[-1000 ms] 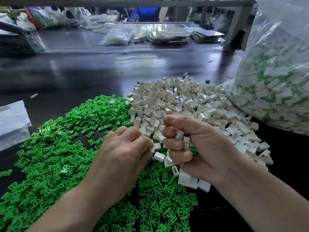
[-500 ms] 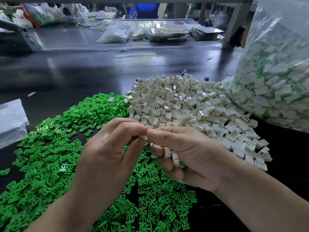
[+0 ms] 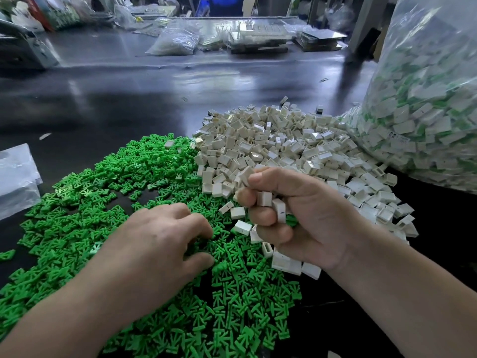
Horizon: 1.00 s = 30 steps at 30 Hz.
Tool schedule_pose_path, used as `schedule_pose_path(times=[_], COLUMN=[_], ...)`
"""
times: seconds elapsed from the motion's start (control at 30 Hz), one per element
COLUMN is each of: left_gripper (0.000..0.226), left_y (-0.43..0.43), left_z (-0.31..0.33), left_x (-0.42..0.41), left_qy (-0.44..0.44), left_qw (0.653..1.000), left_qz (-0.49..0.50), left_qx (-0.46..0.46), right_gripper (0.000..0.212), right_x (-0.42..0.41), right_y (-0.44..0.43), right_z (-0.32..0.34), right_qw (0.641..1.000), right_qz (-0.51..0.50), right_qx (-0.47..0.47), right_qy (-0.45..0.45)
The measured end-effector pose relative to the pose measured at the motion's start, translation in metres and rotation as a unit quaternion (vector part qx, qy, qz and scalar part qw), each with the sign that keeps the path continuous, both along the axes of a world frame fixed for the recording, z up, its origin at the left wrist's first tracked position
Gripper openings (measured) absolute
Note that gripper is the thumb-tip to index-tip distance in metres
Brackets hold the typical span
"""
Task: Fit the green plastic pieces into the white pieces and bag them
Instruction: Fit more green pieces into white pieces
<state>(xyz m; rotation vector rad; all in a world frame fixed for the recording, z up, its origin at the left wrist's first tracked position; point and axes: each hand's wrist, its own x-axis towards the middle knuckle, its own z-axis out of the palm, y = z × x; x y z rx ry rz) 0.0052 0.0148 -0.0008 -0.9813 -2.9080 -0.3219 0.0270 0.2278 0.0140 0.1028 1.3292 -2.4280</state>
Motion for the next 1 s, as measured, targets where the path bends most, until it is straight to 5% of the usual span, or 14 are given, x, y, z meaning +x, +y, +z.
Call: schedule_pose_path(times=[0.33, 0.43, 0.57, 0.67, 0.77, 1.0], left_gripper=[0.002, 0.01, 0.013, 0.014, 0.021, 0.016], left_y=[0.008, 0.007, 0.009, 0.013, 0.015, 0.016], left_z=[-0.008, -0.009, -0.008, -0.006, -0.008, -0.01], left_x=[-0.003, -0.003, -0.004, -0.001, 0.0, 0.0], left_qy=[0.075, 0.038, -0.133, -0.215, -0.251, -0.229], left_qw=[0.996, 0.994, 0.909, 0.837, 0.806, 0.801], left_qz=[-0.042, 0.03, 0.081, 0.059, 0.047, 0.048], left_qx=[0.009, 0.096, 0.386, 0.5, 0.534, 0.551], right_gripper=[0.007, 0.013, 0.005, 0.011, 0.018, 0.016], right_x=[0.0, 0.001, 0.003, 0.006, 0.009, 0.009], right_y=[-0.001, -0.001, -0.002, -0.006, -0.01, -0.012], right_z=[-0.004, -0.004, -0.003, -0.002, -0.002, -0.002], right_qw=[1.0, 0.999, 0.997, 0.994, 0.988, 0.979], right_qz=[-0.007, 0.0, 0.022, 0.025, 0.022, 0.008], right_qx=[0.01, 0.043, 0.066, 0.102, 0.148, 0.191], right_qy=[-0.024, -0.007, 0.013, 0.019, 0.04, 0.068])
